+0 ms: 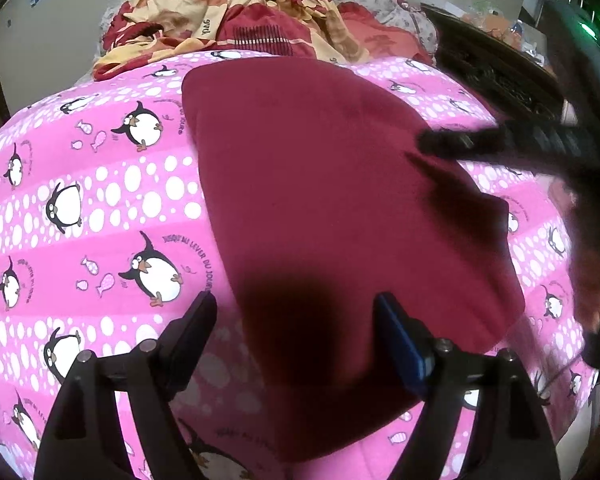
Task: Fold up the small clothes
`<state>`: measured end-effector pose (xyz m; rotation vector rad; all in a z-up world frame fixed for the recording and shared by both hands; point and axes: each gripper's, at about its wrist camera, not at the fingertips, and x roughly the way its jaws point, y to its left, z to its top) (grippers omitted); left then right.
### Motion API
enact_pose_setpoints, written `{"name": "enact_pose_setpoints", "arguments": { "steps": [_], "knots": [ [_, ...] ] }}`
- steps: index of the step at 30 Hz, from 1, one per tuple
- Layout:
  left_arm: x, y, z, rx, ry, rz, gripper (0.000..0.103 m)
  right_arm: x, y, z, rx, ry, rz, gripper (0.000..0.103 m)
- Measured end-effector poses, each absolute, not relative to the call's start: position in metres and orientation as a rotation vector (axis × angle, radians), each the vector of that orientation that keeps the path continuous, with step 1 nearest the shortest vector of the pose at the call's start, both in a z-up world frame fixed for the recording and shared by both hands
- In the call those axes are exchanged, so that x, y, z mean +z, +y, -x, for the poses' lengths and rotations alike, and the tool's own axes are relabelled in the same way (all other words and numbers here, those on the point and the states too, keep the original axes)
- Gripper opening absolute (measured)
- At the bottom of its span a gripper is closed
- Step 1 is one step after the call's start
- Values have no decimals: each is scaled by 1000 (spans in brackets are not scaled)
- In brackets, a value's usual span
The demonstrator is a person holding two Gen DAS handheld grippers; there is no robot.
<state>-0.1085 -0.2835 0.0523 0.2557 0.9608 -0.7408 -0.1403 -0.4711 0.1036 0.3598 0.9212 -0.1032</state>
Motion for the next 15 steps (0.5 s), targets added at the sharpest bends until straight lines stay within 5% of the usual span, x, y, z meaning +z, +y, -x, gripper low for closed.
{"name": "enact_pose_setpoints", "arguments": {
  "steps": [9, 15],
  "knots": [
    [53, -285, 114, -736, 965, -277, 81, 66, -474, 175, -188, 989, -354, 34],
    [63, -277, 114, -726, 940, -269, 81, 91, -475, 190, -179, 951, -394, 35]
  ]
}}
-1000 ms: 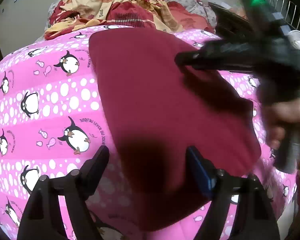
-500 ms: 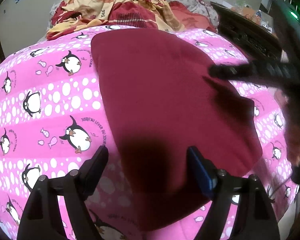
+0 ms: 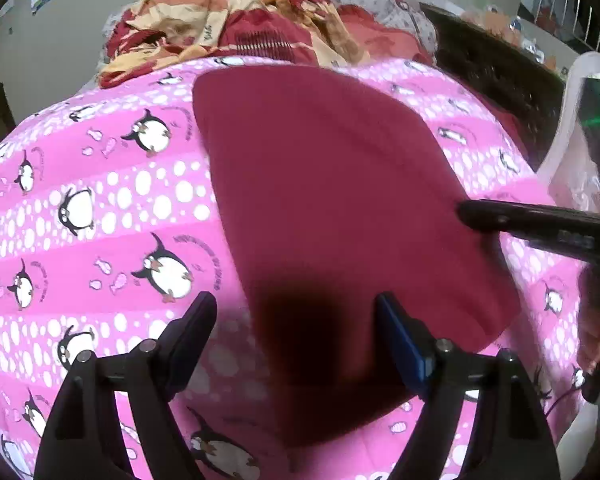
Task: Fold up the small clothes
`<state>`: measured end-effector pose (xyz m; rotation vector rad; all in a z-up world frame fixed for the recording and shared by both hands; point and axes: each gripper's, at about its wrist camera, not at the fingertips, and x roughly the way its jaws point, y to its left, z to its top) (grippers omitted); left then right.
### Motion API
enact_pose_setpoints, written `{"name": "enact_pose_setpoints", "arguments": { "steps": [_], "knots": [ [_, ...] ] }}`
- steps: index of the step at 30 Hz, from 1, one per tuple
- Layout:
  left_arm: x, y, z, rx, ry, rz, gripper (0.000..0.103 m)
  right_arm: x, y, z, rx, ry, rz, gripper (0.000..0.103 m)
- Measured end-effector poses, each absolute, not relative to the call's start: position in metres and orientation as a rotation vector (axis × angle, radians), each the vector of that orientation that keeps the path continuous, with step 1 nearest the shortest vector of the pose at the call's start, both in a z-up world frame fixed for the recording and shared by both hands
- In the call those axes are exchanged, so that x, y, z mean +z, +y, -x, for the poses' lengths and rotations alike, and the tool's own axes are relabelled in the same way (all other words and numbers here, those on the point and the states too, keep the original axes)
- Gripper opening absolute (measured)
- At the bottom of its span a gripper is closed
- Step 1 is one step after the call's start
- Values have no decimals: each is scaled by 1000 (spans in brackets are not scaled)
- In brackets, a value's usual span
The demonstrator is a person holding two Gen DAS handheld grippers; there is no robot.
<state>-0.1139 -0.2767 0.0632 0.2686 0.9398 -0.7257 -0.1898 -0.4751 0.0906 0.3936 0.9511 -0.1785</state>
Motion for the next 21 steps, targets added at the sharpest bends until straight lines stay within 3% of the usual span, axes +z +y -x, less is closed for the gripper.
{"name": "enact_pose_setpoints", "arguments": {
  "steps": [4, 9, 15, 18, 20, 21],
  "knots": [
    [63, -276, 107, -714, 948, -248, 81, 101, -458, 190, -127, 923, -356, 35],
    [58, -279, 106, -715, 968, -234, 82, 70, -454, 181, -182, 1009, -289, 35],
    [57, -279, 104, -719, 975, -232, 84, 69, -464, 184, -168, 1010, -328, 45],
    [58, -276, 100, -725, 981, -207, 84, 77, -475, 190, -156, 951, -410, 61],
    [58, -274, 96, -731, 987, -184, 85, 79, -484, 193, -167, 889, -457, 79],
    [57, -273, 92, -737, 994, -168, 86, 80, -486, 192, -168, 873, -470, 81]
  ]
}}
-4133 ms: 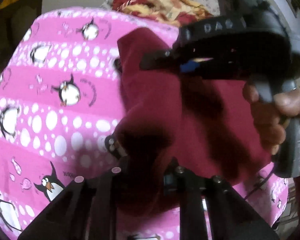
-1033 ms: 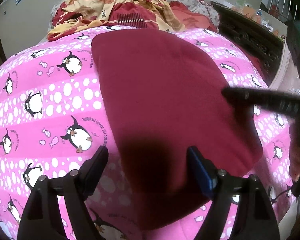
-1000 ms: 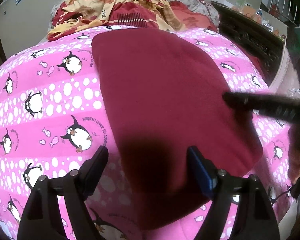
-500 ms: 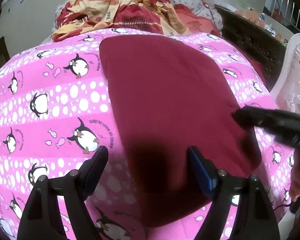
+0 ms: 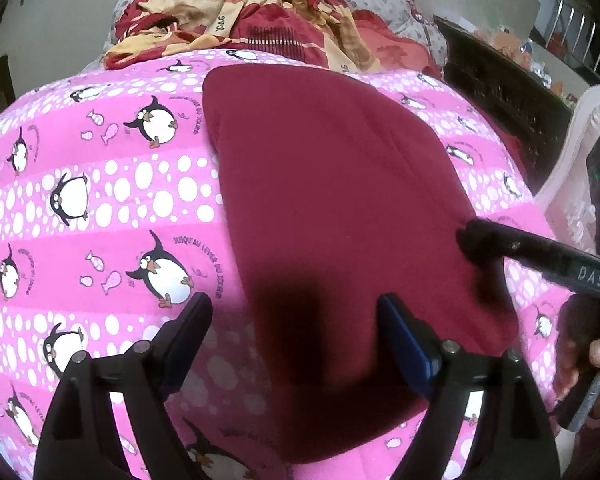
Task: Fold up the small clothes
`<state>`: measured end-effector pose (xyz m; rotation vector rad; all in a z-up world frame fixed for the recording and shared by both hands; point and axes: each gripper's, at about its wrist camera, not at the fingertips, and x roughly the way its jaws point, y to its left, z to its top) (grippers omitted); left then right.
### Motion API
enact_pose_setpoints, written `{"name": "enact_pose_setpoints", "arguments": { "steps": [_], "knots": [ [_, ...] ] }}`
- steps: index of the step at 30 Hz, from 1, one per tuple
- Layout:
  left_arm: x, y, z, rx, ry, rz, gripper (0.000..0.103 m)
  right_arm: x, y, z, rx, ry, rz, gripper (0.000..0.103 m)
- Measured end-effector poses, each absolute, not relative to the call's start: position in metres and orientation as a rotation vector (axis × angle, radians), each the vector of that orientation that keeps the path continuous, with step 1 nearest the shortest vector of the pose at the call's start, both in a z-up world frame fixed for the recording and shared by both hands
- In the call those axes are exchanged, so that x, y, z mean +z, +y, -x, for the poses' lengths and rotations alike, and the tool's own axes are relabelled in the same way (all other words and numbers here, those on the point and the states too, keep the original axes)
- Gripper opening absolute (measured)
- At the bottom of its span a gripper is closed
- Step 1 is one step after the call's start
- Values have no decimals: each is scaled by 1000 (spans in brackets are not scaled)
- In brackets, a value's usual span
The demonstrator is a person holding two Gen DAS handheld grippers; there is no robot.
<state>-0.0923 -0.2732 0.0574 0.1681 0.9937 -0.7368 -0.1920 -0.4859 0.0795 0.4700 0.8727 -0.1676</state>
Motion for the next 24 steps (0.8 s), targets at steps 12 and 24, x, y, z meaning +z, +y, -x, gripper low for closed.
{"name": "enact_pose_setpoints", "arguments": {
  "steps": [12, 24],
  "knots": [
    [36, -279, 47, -835, 1097, 23, 91, 37, -525, 160, 0, 845, -678, 89],
    [33, -297, 48, -891, 1151, 58, 65, 52, -510, 154, 74, 835, -704, 42]
  ]
}}
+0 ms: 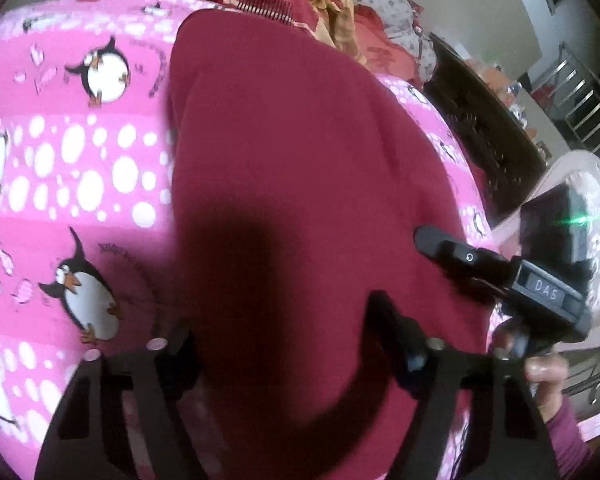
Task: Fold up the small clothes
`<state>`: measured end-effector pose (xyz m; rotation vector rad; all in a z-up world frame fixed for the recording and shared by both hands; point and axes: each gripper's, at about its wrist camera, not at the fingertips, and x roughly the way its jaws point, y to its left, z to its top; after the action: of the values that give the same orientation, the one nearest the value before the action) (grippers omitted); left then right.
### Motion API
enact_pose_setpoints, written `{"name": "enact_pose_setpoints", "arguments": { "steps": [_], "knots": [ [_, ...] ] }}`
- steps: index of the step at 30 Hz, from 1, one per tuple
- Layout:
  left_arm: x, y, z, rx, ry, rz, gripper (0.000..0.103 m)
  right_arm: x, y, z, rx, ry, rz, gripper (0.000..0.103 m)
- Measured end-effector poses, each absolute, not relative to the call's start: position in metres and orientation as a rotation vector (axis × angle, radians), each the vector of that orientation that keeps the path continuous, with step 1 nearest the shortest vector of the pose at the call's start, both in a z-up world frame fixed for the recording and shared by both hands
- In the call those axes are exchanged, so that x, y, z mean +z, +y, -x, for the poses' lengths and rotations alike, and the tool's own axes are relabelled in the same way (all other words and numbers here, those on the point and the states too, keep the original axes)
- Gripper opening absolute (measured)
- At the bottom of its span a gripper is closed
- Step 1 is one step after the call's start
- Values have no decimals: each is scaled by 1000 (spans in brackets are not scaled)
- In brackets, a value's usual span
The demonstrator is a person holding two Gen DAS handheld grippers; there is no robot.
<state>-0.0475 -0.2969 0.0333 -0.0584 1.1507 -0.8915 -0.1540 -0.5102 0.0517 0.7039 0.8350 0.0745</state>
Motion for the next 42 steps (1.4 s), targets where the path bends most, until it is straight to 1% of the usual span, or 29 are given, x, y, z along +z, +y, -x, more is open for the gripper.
{"name": "enact_pose_setpoints", "arguments": {
  "steps": [1, 3, 6, 9, 12, 15, 17, 18, 19, 20, 21, 23, 25, 28, 31, 32, 35, 36, 37, 38, 42],
  "knots": [
    [39, -295, 50, -891, 1142, 51, 54, 58, -506, 155, 80, 831, -697, 40],
    [50, -288, 52, -908, 1144, 57, 44, 69, -500, 157, 109, 818, -715, 38],
    [73, -272, 65, -907, 1145, 34, 44, 87, -485, 163, 151, 813, -740, 37],
    [94, -247, 80, -890, 1156, -20, 44, 99, -463, 171, 194, 846, -750, 36],
    [101, -219, 87, -867, 1221, -31, 44, 98, -435, 179, 235, 879, -772, 37],
    [90, -193, 93, -828, 1273, -41, 44, 85, -409, 182, 255, 923, -776, 37],
    [76, -182, 95, -791, 1295, -52, 46, 66, -394, 178, 224, 982, -754, 40],
    [65, -179, 95, -763, 1311, -60, 48, 57, -388, 176, 191, 1015, -724, 40],
    [56, -176, 95, -742, 1320, -65, 56, 50, -382, 174, 126, 1048, -659, 41],
    [51, -171, 95, -719, 1309, -55, 61, 49, -378, 175, 85, 1053, -614, 47],
    [50, -165, 96, -700, 1285, -33, 66, 52, -376, 176, 74, 1044, -595, 49],
    [54, -157, 101, -676, 1248, -40, 68, 70, -368, 183, 61, 1005, -539, 49],
    [61, -154, 107, -653, 1195, -71, 73, 93, -356, 191, 68, 958, -459, 49],
    [68, -149, 113, -610, 1126, -118, 75, 114, -333, 195, 135, 925, -386, 49],
    [74, -151, 121, -569, 1072, -145, 75, 116, -307, 196, 171, 915, -321, 46],
    [75, -152, 123, -559, 1058, -148, 75, 112, -304, 200, 169, 918, -306, 43],
    [77, -150, 129, -533, 1020, -160, 76, 88, -299, 205, 125, 986, -275, 36],
    [78, -147, 132, -525, 1011, -160, 78, 79, -298, 205, 102, 1011, -268, 35],
    [80, -144, 134, -515, 1001, -158, 80, 68, -299, 205, 89, 1032, -264, 30],
    [80, -140, 136, -509, 992, -156, 81, 60, -299, 207, 83, 1045, -268, 28],
    [86, -133, 144, -485, 953, -142, 81, 53, -296, 214, 61, 1025, -246, 28]
  ]
}}
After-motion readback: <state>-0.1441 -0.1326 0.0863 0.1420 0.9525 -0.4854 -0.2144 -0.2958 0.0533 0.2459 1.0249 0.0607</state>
